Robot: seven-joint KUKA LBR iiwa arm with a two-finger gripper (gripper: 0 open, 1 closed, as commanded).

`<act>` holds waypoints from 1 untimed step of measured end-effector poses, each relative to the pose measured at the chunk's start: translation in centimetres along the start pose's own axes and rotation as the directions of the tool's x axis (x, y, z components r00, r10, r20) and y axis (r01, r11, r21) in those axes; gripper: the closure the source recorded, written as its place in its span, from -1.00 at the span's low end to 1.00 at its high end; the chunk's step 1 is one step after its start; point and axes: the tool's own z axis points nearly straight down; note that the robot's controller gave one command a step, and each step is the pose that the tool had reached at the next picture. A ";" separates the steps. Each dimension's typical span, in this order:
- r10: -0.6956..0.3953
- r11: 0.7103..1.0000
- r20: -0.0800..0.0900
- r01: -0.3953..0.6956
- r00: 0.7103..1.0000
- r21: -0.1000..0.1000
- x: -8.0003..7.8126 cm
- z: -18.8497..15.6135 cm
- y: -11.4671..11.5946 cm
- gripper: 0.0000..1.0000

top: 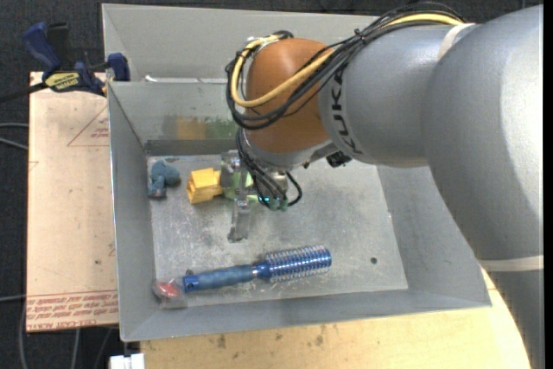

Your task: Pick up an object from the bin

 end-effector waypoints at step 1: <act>-0.171 0.985 0.006 0.171 0.985 0.000 7.5 5.5 -0.9 -1.00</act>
Offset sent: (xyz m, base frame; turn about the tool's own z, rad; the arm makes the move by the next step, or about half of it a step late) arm -0.0752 -0.0110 -0.0553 -0.1726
